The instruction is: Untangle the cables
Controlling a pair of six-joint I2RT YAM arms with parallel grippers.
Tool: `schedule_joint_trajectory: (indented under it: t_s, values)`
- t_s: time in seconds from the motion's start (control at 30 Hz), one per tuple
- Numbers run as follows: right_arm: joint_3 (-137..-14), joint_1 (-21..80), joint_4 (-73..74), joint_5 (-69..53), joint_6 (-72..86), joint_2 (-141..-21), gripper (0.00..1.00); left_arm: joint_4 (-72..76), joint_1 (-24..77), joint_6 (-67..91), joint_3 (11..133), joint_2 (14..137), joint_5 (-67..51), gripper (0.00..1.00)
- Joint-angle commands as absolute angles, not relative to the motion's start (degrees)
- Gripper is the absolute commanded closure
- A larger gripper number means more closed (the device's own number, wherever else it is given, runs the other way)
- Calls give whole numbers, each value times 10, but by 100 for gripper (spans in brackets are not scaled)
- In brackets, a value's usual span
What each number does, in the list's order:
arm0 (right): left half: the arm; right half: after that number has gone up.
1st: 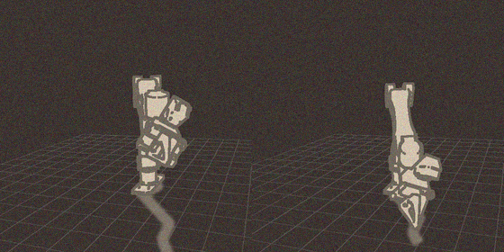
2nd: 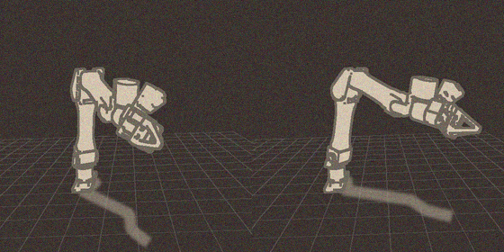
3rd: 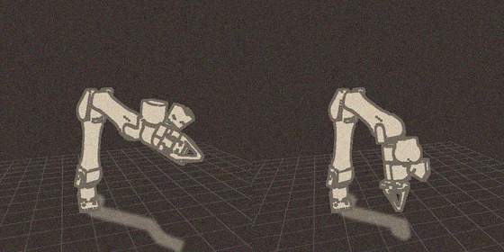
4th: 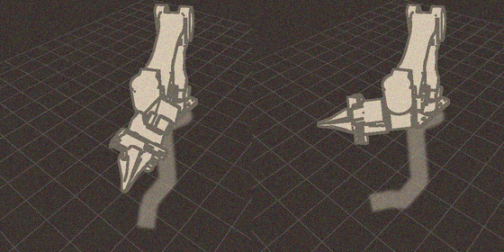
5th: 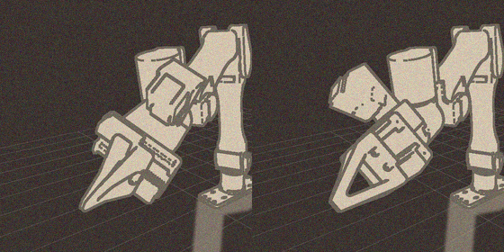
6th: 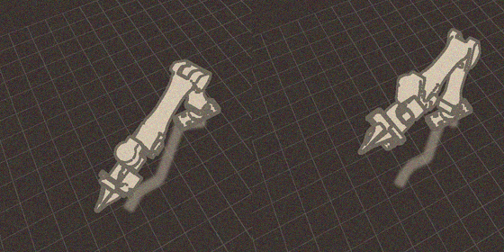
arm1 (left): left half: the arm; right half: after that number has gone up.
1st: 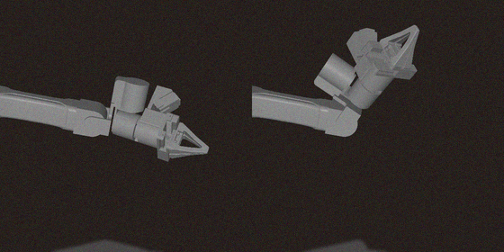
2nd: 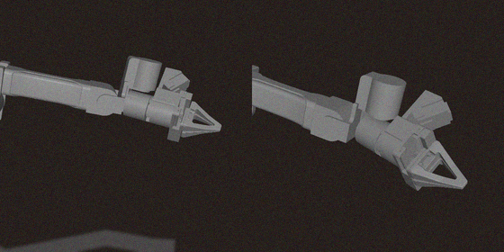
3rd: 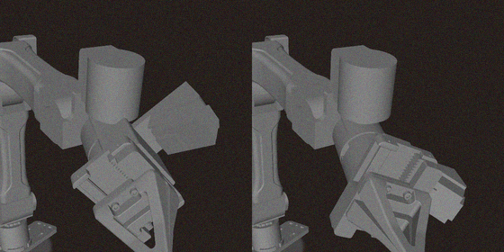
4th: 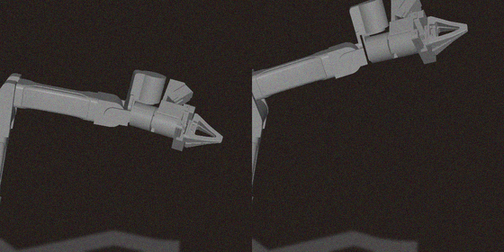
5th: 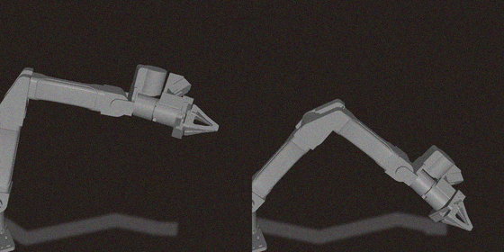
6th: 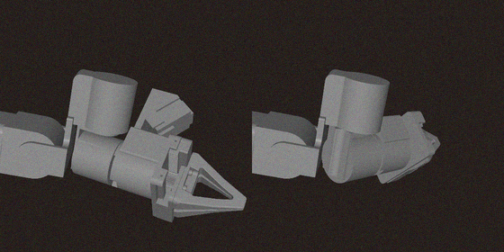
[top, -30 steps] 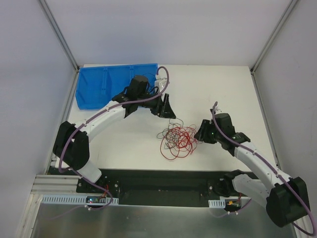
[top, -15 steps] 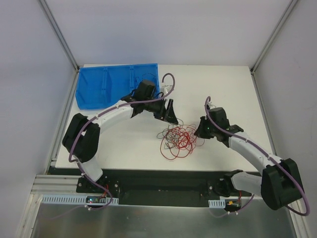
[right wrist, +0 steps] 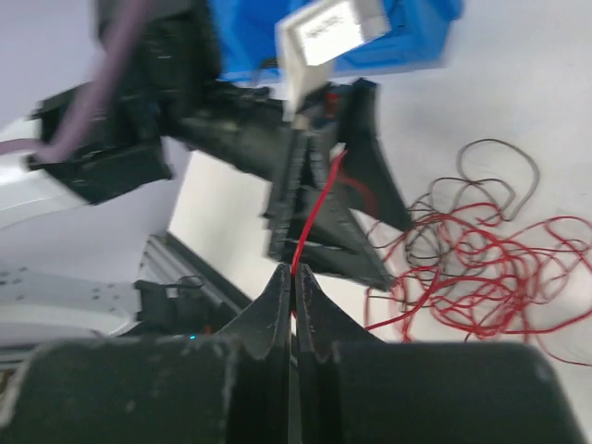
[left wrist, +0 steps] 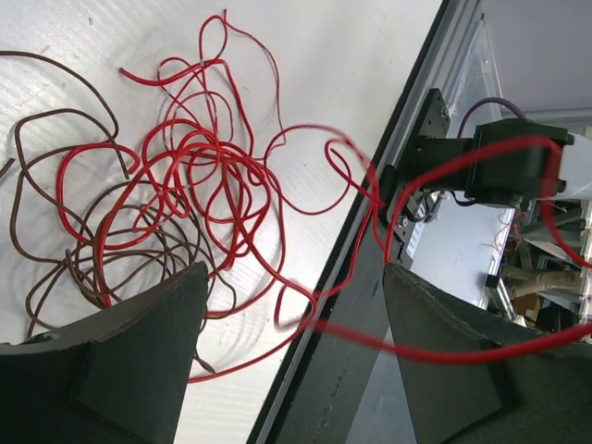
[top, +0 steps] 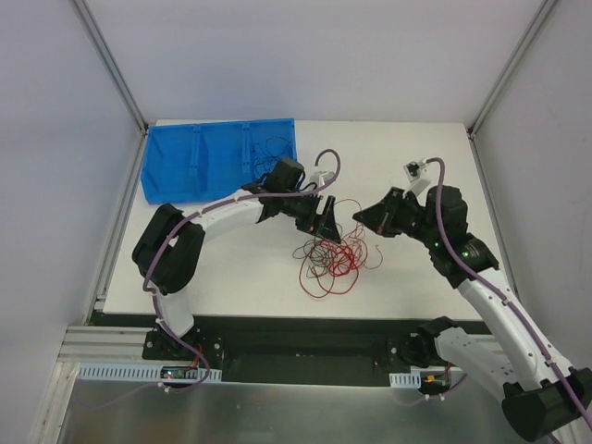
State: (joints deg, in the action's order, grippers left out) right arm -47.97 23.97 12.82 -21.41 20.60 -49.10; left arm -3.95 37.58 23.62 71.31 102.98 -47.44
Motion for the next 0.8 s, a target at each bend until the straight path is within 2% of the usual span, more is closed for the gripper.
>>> schedule_joint_trajectory:
  t_s: [0.0,0.1,0.23,0.33,0.43,0.57,0.77]
  values:
    - [-545,251,97,-279,282,-472,100,-51,381,236,738,1079,-459,26]
    - [-620,253,112,-273,294,-468,100,-60,381,238,751,1110,-458,31]
    - [-781,253,167,-248,273,-501,99,-62,381,246,756,1127,-466,35]
    - [-911,253,219,-233,244,-540,100,-67,380,232,757,1109,-451,37]
    - [-982,251,258,-214,231,-569,100,-78,375,208,760,1068,-444,37]
    - [-993,252,253,-206,227,-577,100,-86,365,182,757,1004,-438,36]
    - [-929,253,215,-188,231,-548,100,-82,324,174,747,900,-451,35]
